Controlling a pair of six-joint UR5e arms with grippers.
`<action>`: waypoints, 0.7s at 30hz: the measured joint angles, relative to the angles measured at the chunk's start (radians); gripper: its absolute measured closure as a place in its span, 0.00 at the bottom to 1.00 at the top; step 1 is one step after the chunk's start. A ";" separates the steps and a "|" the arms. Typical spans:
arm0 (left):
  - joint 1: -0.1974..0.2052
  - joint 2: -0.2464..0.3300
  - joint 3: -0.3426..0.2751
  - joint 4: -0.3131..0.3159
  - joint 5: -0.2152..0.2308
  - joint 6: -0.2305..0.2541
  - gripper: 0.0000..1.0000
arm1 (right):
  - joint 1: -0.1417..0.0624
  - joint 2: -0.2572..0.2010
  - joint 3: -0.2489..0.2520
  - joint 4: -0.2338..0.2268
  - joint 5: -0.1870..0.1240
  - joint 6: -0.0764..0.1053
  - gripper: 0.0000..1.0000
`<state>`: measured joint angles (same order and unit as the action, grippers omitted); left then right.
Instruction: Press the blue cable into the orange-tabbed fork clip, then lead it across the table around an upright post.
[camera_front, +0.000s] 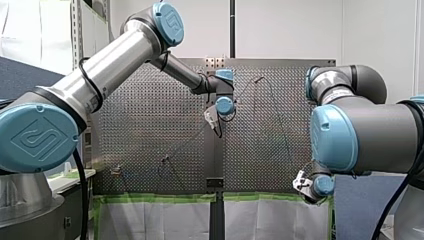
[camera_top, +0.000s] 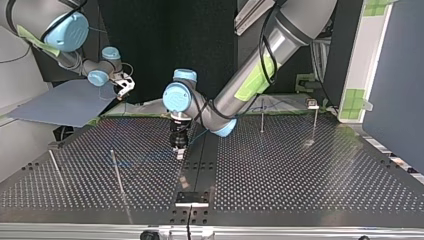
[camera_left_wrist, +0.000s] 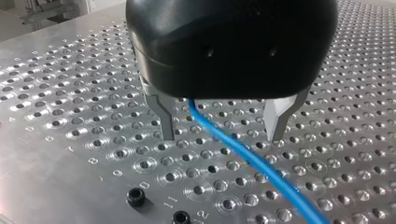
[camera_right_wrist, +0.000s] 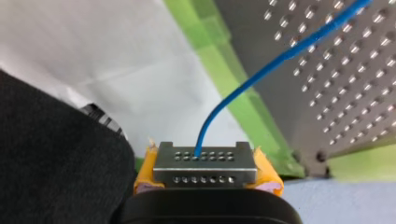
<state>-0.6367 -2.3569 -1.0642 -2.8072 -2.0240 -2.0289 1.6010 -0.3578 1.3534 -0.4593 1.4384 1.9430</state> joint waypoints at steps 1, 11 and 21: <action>0.000 0.000 0.000 -0.001 0.000 0.000 0.07 | -0.001 0.005 -0.003 0.000 0.004 0.001 1.00; 0.000 0.000 0.000 -0.013 0.001 0.002 0.07 | -0.015 0.025 -0.038 0.001 0.017 0.009 1.00; 0.003 0.000 0.000 -0.017 -0.002 0.003 0.07 | -0.020 0.031 -0.081 0.005 0.016 0.010 1.00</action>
<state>-0.6341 -2.3567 -1.0642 -2.8239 -2.0263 -2.0262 1.5806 -0.3266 1.2723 -0.4545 1.4545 1.9531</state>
